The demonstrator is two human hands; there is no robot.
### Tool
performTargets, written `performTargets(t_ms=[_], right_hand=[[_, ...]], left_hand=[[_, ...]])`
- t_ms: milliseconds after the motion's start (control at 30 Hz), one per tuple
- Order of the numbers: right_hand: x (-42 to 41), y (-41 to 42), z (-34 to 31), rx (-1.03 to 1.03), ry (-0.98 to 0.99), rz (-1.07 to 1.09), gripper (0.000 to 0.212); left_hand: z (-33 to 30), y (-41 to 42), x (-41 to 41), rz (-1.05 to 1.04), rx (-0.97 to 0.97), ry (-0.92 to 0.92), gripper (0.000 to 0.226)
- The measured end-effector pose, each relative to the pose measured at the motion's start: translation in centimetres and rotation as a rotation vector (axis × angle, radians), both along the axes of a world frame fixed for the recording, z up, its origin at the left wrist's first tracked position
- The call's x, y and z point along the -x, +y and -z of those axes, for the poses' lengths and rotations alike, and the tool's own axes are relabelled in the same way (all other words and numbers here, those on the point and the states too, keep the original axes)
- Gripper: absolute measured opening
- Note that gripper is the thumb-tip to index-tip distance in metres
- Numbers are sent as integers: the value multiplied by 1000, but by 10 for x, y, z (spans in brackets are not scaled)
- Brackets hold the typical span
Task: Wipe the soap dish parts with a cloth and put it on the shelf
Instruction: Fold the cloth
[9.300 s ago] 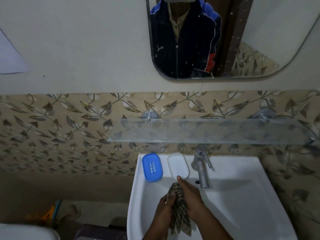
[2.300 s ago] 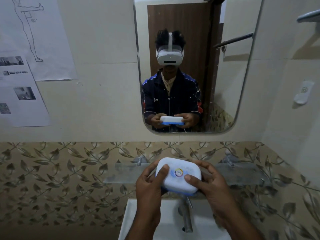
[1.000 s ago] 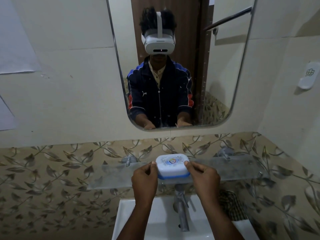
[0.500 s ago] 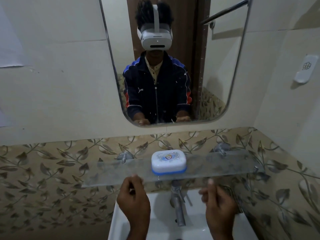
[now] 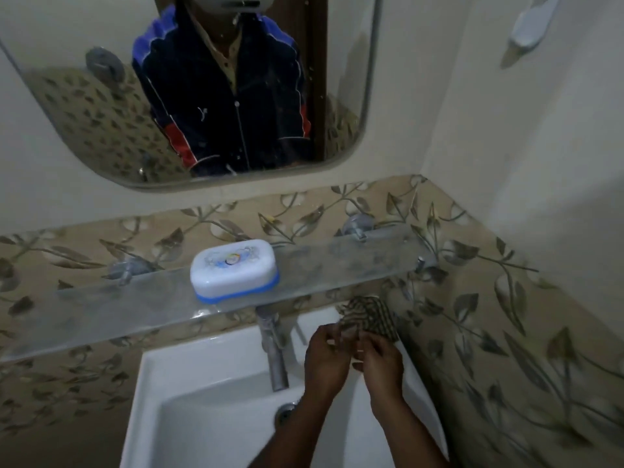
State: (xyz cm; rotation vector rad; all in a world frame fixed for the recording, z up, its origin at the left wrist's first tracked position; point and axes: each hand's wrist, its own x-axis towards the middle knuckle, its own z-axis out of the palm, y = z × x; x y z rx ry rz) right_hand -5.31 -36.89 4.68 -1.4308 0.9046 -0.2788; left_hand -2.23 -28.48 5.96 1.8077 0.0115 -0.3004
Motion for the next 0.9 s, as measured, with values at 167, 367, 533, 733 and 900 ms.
performTargets(t_ms=[167, 367, 533, 733, 900], right_hand=[[-4, -22, 25, -110, 42, 104, 16], [4, -41, 39, -77, 55, 64, 16], [11, -45, 34, 45, 140, 82, 16], [32, -31, 3, -541, 193, -120, 60], [62, 12, -57, -200, -36, -369, 22]], left_hand=[[38, -45, -42, 101, -531, -67, 73], [63, -60, -50, 63, -636, -213, 36], [34, -32, -15, -6, 136, 36, 26], [-6, 29, 44, 56, 422, 126, 53], [-51, 93, 75, 176, 467, 124, 88]])
